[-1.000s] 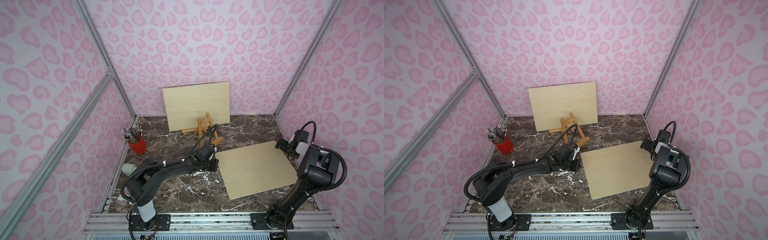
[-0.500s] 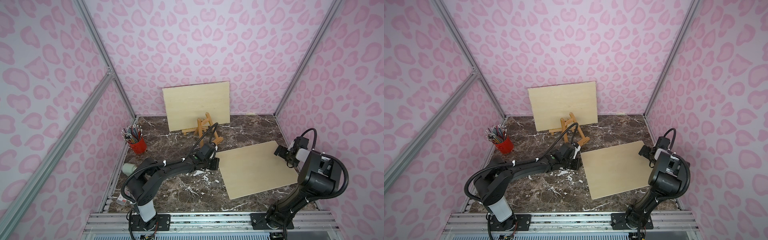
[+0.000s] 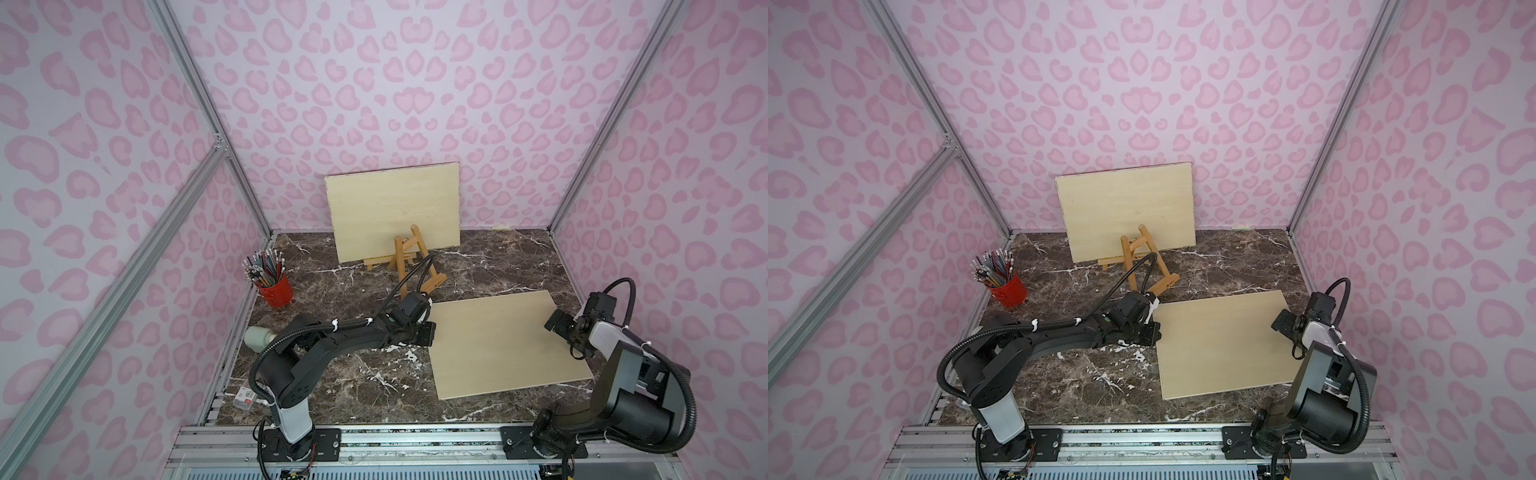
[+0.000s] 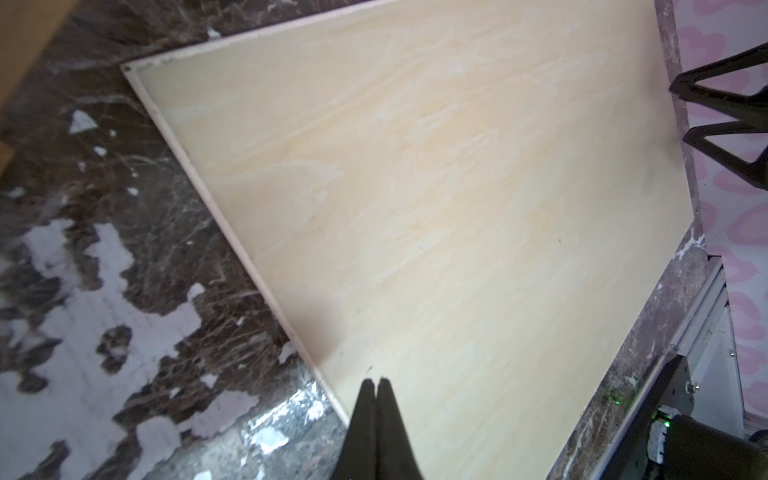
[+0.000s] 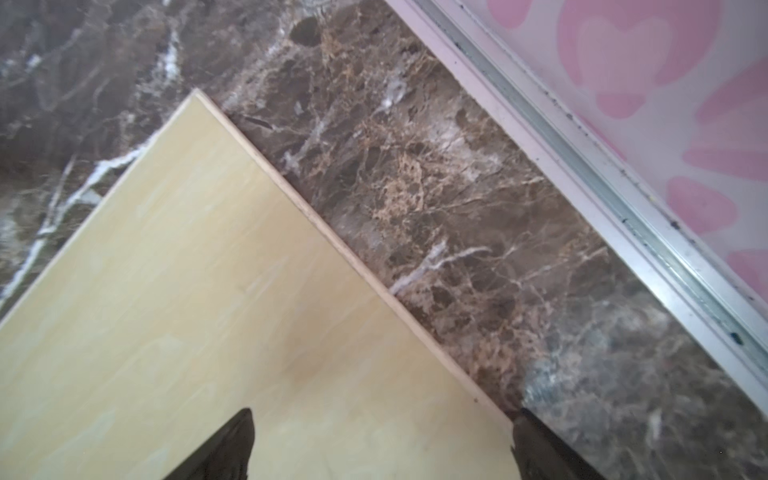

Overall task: Disassemble the easel
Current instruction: Adjust the drawing board at the center of the board.

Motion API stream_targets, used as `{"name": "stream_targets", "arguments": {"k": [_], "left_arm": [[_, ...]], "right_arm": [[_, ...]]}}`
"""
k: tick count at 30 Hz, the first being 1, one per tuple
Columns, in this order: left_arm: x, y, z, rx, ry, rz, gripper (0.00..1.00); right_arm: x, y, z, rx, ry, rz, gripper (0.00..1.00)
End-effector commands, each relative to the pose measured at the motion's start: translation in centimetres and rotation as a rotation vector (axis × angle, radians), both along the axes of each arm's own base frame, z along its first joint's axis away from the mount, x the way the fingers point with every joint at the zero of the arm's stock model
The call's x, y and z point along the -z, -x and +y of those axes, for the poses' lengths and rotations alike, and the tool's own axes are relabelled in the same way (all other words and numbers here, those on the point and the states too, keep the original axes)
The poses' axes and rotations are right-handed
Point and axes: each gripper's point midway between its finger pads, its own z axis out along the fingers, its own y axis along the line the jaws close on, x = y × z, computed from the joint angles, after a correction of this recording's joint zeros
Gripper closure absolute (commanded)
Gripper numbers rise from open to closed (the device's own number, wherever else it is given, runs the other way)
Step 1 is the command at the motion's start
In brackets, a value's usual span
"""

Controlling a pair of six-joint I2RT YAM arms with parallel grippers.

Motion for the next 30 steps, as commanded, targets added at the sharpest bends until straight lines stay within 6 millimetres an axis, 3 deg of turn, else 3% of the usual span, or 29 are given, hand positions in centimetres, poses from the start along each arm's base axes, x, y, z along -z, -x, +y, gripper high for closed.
{"name": "stream_targets", "arguments": {"k": [1,4,10,19,28,29,30], "left_arm": [[-0.7,-0.2,-0.2,0.005,0.026,-0.032,0.98],[-0.7,0.1,0.1,0.004,0.025,-0.031,0.98],[-0.2,-1.0,-1.1,0.004,0.013,-0.021,0.98],[0.9,0.2,-0.1,0.011,-0.046,0.03,0.98],[1.6,0.4,0.1,0.011,-0.088,0.067,0.98],[2.0,-2.1,2.7,-0.166,-0.198,-0.013,0.41],[2.0,-2.1,2.9,-0.171,-0.211,-0.013,0.39]], "right_arm": [[-1.7,-0.3,0.8,-0.006,-0.006,-0.005,0.02],[-4.6,-1.6,1.5,-0.056,0.035,-0.047,0.02],[-7.6,-2.7,4.3,-0.173,0.043,-0.124,0.02],[-9.6,-3.5,6.6,-0.272,0.038,-0.183,0.02],[-10.1,-4.4,8.3,-0.32,0.017,-0.214,0.01],[-10.1,-4.4,8.7,-0.328,0.012,-0.217,0.01],[-10.1,-4.5,8.8,-0.331,0.008,-0.219,0.01]]}}
